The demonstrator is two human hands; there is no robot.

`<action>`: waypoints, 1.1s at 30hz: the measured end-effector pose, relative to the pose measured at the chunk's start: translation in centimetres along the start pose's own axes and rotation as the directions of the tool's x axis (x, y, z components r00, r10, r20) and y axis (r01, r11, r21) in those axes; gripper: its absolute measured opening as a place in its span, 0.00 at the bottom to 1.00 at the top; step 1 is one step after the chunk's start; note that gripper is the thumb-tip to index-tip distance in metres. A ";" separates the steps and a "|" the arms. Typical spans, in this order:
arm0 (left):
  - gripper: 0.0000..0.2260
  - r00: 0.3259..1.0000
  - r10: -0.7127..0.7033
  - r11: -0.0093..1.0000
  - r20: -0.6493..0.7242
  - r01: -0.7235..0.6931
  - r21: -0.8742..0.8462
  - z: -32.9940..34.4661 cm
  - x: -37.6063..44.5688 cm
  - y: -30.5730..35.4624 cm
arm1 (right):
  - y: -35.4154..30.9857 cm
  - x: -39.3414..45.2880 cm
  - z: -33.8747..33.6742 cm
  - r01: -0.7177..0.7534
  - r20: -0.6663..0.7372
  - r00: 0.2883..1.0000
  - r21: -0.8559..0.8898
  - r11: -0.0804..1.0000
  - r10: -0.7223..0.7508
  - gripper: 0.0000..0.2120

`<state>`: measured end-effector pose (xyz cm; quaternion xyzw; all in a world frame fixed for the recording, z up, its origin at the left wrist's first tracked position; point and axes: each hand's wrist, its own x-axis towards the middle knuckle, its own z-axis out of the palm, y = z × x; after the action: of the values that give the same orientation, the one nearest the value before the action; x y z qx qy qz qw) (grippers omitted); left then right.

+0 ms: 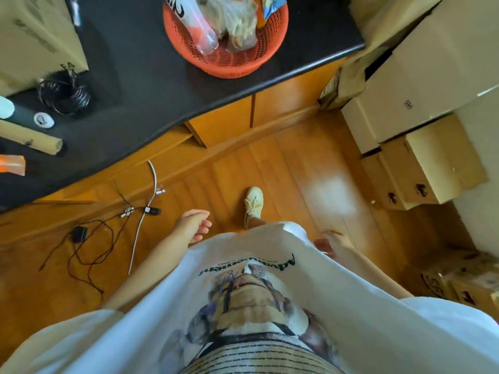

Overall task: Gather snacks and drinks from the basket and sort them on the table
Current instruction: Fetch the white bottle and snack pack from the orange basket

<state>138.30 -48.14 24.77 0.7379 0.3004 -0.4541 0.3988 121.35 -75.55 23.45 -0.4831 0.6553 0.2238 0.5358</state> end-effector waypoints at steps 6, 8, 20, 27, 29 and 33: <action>0.04 0.991 -0.074 0.967 -0.110 0.044 -0.252 -3.6 2.1 5.7 | -14.4 0.9 3.8 0.146 0.116 0.984 -0.093 0.985 -0.135 0.08; 0.06 0.984 -0.127 0.948 -0.126 0.083 -0.306 -4.8 2.7 6.6 | -18.4 0.7 5.4 0.217 0.179 0.964 -0.109 0.970 -0.195 0.05; 0.10 0.950 -0.302 0.886 -0.078 0.250 -0.390 -8.9 8.0 15.3 | -31.4 1.2 10.7 0.288 0.249 0.936 -0.143 0.947 -0.247 0.04; 0.06 0.978 0.043 0.830 -0.204 -0.149 -0.538 -8.0 11.1 30.0 | -37.5 1.9 10.9 0.316 0.170 0.937 -0.028 0.948 -0.307 0.06; 0.05 0.975 0.160 0.809 -0.153 -0.219 -0.546 -7.5 11.7 33.7 | -40.8 2.5 11.3 0.400 0.126 0.910 -0.024 0.916 -0.394 0.07; 0.20 0.968 0.241 0.798 -0.068 -0.237 -0.554 -5.4 14.3 39.8 | -48.9 4.9 13.0 0.589 -0.024 0.804 -0.102 0.802 -0.593 0.13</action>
<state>178.48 -62.32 25.74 0.6199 0.3230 -0.2950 0.6515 170.58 -88.08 25.73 -0.6926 0.4760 0.0615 0.5385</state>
